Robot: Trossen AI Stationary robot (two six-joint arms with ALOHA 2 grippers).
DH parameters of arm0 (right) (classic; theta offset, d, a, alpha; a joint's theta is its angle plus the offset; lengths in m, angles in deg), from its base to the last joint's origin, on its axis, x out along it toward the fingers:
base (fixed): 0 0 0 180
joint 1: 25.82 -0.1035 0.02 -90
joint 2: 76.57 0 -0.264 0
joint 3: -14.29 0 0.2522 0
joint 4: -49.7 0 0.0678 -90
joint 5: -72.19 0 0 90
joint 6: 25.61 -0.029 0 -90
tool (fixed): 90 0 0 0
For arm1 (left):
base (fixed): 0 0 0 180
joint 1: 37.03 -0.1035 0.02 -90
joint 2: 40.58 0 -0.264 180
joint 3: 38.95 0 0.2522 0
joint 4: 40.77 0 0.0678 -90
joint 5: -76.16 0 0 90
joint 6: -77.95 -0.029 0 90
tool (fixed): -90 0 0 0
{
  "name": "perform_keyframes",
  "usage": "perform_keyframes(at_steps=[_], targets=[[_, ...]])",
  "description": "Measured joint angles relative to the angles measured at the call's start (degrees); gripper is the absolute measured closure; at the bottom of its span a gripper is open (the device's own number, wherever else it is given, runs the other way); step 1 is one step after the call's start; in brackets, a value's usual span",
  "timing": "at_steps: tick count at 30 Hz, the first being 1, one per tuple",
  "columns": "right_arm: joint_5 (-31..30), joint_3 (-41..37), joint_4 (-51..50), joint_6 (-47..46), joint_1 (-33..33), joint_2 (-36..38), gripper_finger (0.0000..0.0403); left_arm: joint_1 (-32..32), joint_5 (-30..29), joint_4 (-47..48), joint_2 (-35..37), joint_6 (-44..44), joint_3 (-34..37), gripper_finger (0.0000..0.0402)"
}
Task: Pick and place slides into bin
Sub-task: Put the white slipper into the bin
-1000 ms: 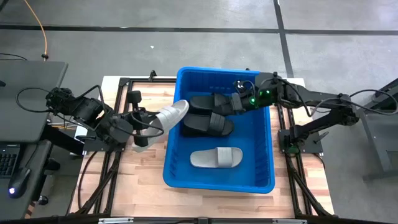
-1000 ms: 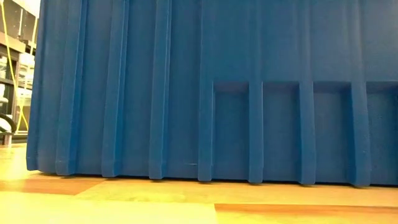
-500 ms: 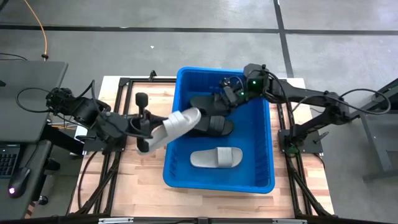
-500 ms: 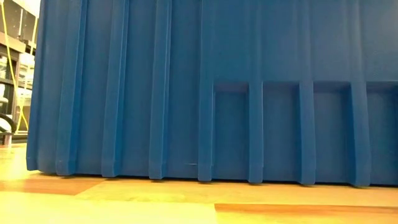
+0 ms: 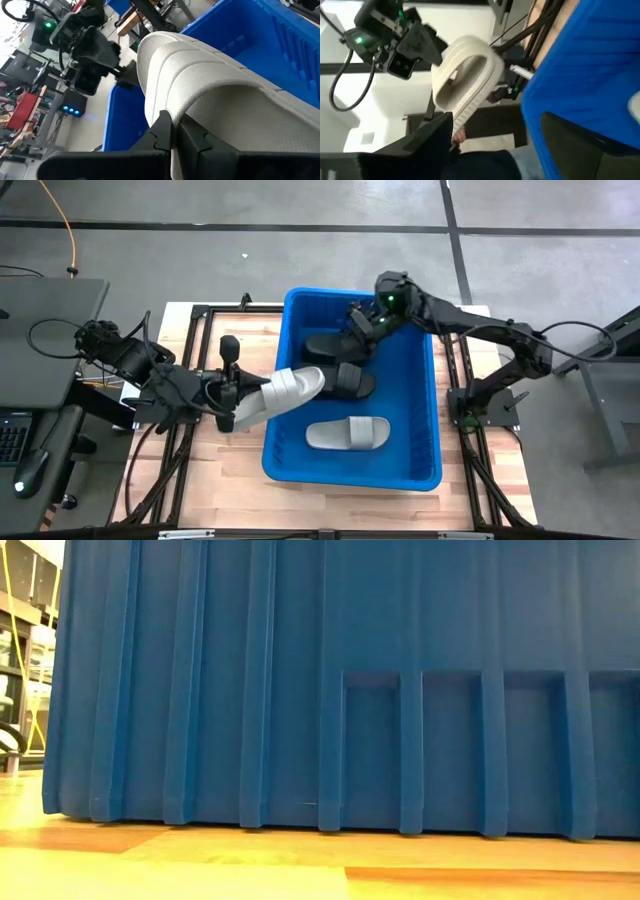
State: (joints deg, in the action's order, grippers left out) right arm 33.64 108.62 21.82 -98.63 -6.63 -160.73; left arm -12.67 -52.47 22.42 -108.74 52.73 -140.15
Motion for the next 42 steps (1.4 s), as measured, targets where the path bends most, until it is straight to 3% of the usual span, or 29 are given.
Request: perform_keyframes(at_steps=[12,32,36,42], targets=[[6.1,0.0,17.9,-10.4,-3.6,-6.6,0.0114,0.0,1.1,0.8,-1.6,0.1,0.1,0.0401],[7.8,0.0,19.0,-17.2,-8.2,-9.7,0.0119,0.0,-0.4,0.0,-2.5,0.0,0.0,0.0401],[7.1,0.0,19.1,-17.2,-9.3,-9.8,0.0149,0.0,-1.2,-0.1,-2.5,0.0,0.0,0.0401],[7.0,0.0,19.2,-17.0,-9.5,-9.9,0.0231,0.0,-1.6,-0.2,-2.5,0.0,0.0,0.0401]])
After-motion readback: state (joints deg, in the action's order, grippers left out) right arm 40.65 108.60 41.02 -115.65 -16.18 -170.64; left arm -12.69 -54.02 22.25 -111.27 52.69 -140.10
